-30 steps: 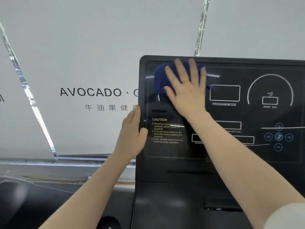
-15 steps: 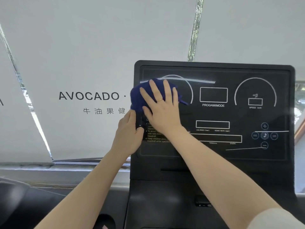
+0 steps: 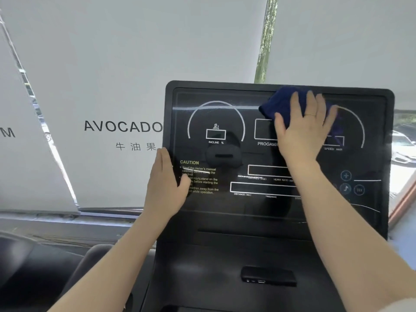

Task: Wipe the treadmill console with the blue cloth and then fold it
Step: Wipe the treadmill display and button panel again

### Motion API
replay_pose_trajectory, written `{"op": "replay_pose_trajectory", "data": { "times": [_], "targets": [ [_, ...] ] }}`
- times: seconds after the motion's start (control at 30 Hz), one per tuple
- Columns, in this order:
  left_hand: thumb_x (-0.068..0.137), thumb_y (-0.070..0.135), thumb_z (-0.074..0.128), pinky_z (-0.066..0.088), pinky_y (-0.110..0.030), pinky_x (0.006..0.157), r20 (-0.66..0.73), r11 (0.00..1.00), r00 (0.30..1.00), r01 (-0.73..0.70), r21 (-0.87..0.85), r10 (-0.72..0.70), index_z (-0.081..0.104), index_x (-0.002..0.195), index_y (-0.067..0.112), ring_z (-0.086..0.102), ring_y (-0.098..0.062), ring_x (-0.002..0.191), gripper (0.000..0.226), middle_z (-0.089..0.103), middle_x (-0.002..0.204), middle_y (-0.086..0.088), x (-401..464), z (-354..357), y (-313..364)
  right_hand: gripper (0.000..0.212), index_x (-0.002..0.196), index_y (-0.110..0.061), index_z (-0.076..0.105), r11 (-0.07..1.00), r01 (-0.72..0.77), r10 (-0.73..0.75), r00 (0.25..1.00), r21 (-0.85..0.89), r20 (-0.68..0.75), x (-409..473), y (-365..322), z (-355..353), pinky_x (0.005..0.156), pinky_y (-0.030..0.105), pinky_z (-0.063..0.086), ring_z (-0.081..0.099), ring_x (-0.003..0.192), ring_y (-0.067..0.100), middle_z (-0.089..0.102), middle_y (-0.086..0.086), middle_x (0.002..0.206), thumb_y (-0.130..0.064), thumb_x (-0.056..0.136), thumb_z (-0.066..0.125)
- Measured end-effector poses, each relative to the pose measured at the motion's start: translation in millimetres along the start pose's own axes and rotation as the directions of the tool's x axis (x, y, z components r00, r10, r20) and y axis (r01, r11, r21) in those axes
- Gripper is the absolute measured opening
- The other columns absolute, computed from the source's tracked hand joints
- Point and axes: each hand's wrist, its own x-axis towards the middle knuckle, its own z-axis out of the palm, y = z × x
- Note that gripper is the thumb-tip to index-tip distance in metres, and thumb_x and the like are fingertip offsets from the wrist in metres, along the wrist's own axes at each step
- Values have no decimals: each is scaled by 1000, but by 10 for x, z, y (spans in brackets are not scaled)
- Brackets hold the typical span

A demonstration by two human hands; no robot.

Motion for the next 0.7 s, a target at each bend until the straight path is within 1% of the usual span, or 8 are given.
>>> {"op": "replay_pose_trajectory", "data": {
  "times": [0.07, 0.1, 0.2, 0.33, 0.4, 0.57, 0.63, 0.7],
  "targets": [
    [88, 23, 48, 26, -43, 113, 6, 1000, 1000, -1, 0, 1, 11, 146, 8, 21, -24, 139, 70, 18, 153, -10, -13, 10, 23, 54, 135, -14, 49, 998, 20, -18, 999, 57, -33, -115, -131, 41, 103, 51, 25, 39, 125, 39, 45, 20, 138, -44, 90, 43],
    [89, 23, 47, 20, -41, 116, 8, 1000, 1000, 7, -6, -7, 9, 147, 8, 17, -23, 141, 71, 14, 155, -10, -20, 14, 40, 53, 132, -17, 52, 997, 48, -45, 998, 54, -46, -197, -239, 58, 96, 47, 28, 40, 120, 36, 48, 18, 135, -47, 88, 45],
    [92, 20, 45, 3, -22, 112, -6, 999, 999, 35, -14, -35, 2, 149, 9, 2, -15, 144, 71, -1, 158, -4, -20, 29, 48, 58, 130, -19, 54, 977, 208, -207, 978, 41, -42, -476, -664, 81, 86, 42, 27, 36, 111, 30, 51, 16, 132, -53, 84, 45],
    [91, 11, 44, -1, -13, 106, -7, 998, 1000, 9, -66, -9, 4, 149, 8, 0, -11, 144, 70, 0, 158, -4, -20, 14, -6, 56, 137, -19, 47, 888, 459, -459, 888, 14, 0, -806, -1162, 150, 89, 45, 27, 34, 116, 32, 47, 15, 138, -43, 87, 38],
    [91, 10, 43, -1, -12, 105, 13, 997, 1000, -3, -81, 4, 3, 149, 9, 0, -11, 143, 70, -1, 158, -2, -26, -3, -31, 54, 137, -23, 46, 867, 498, -498, 867, 25, 2, -797, -1192, 169, 89, 45, 27, 34, 117, 31, 47, 13, 138, -40, 87, 36],
    [92, 12, 42, 2, -12, 105, 49, 996, 998, -32, -79, 36, 4, 149, 14, 1, -9, 143, 68, -3, 158, 3, -21, -48, -99, 51, 133, -27, 51, 933, 360, -361, 930, -24, -64, -365, -928, 180, 92, 44, 25, 34, 111, 31, 52, 12, 132, -45, 85, 46],
    [93, 12, 41, 4, -11, 103, 60, 996, 997, -38, -79, 43, 6, 149, 16, 3, -8, 143, 66, -1, 157, 5, -23, -80, -125, 53, 134, -24, 48, 965, 258, -260, 963, -38, -69, -144, -805, 135, 97, 47, 21, 32, 112, 33, 49, 16, 134, -45, 86, 44],
    [93, 12, 40, 4, -10, 103, 70, 995, 996, -55, -87, 61, 7, 149, 17, 4, -7, 143, 65, 1, 157, 7, -20, -112, -158, 54, 139, -20, 41, 990, 141, -142, 990, -29, -14, 26, -738, 71, 101, 48, 15, 31, 119, 36, 40, 19, 139, -41, 89, 41]
  ]
}}
